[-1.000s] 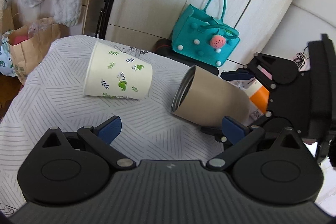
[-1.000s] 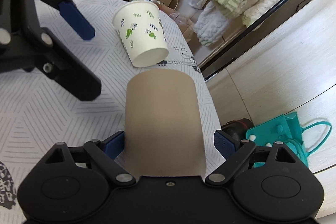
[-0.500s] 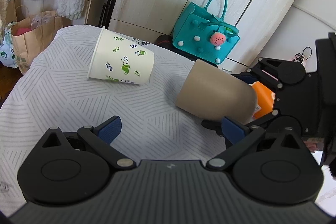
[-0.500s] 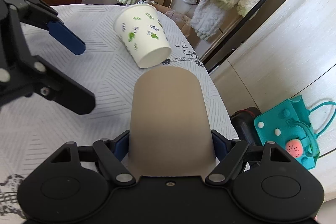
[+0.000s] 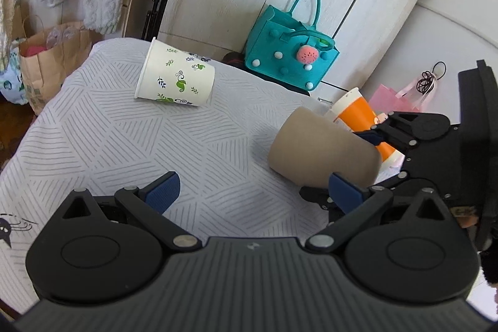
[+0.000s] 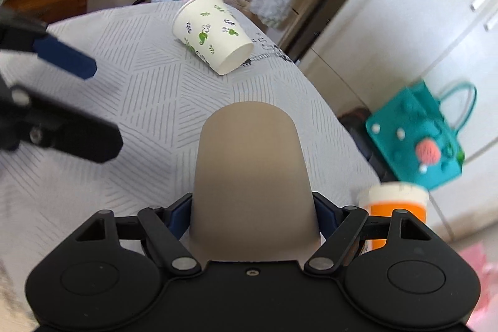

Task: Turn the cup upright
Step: 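Lift and rotate the tan cup with the right gripper, opening upward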

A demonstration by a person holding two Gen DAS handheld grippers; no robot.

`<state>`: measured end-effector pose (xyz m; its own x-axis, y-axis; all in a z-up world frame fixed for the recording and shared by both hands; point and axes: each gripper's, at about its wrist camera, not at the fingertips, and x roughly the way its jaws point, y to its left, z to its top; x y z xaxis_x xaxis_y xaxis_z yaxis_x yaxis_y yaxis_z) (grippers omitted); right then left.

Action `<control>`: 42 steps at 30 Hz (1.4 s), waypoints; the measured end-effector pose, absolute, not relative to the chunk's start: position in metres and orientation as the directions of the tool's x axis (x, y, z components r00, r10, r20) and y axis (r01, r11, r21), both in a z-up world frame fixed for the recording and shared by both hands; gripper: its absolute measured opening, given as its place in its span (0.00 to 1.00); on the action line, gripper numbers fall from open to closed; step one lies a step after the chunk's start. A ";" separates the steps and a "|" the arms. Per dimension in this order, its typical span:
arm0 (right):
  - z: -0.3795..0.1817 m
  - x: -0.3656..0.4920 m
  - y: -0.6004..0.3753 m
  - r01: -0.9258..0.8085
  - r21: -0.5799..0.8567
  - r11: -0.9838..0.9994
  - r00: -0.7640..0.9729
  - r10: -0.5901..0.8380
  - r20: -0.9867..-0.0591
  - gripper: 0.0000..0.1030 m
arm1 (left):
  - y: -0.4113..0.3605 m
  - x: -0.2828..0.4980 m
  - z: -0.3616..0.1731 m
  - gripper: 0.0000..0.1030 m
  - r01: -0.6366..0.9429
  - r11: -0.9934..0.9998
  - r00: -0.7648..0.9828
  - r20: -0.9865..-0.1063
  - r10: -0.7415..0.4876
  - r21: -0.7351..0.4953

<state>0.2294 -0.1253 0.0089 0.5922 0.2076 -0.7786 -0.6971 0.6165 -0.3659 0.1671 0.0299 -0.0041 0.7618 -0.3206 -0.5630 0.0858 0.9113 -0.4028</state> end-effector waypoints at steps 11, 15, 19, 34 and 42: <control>0.017 0.179 -0.134 -0.676 -0.330 0.659 0.592 0.218 -0.776 0.79 | 0.021 0.146 0.003 1.00 0.121 0.894 0.736 -0.565 -0.372 -0.431; 0.018 0.168 -0.138 -0.662 -0.288 0.691 0.577 0.225 -0.785 0.79 | 0.018 0.139 0.005 1.00 0.131 0.889 0.730 -0.564 -0.387 -0.440; 0.017 0.160 -0.144 -0.652 -0.209 0.729 0.543 0.256 -0.800 0.79 | 0.014 0.131 0.005 1.00 0.134 0.889 0.722 -0.572 -0.390 -0.437; 0.012 0.159 -0.166 -0.642 -0.051 0.765 0.485 0.354 -0.800 0.84 | 0.009 0.131 -0.017 1.00 0.129 0.845 0.643 -0.606 -0.469 -0.518; 0.021 0.152 -0.180 -0.703 -0.034 0.710 0.441 0.398 -0.804 0.93 | -0.012 0.136 -0.020 0.97 0.163 0.787 0.602 -0.572 -0.557 -0.595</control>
